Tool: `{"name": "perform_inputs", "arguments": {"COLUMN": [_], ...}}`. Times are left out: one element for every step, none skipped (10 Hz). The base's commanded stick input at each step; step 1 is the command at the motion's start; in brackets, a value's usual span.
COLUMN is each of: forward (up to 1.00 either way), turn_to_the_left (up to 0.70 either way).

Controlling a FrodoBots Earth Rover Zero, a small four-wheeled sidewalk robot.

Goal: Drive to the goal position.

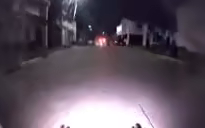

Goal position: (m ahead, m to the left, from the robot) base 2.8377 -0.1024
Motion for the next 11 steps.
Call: {"name": "perform_inputs", "arguments": {"forward": [0.85, 0.85, 0.85, 0.85, 0.85, 0.85, 0.85, 0.85, 0.85, 0.85, 0.85], "turn_to_the_left": [0.0, 0.0, 0.0, 0.0, 0.0, 0.0, 0.0, 0.0, 0.0, 0.0, 0.0]}}
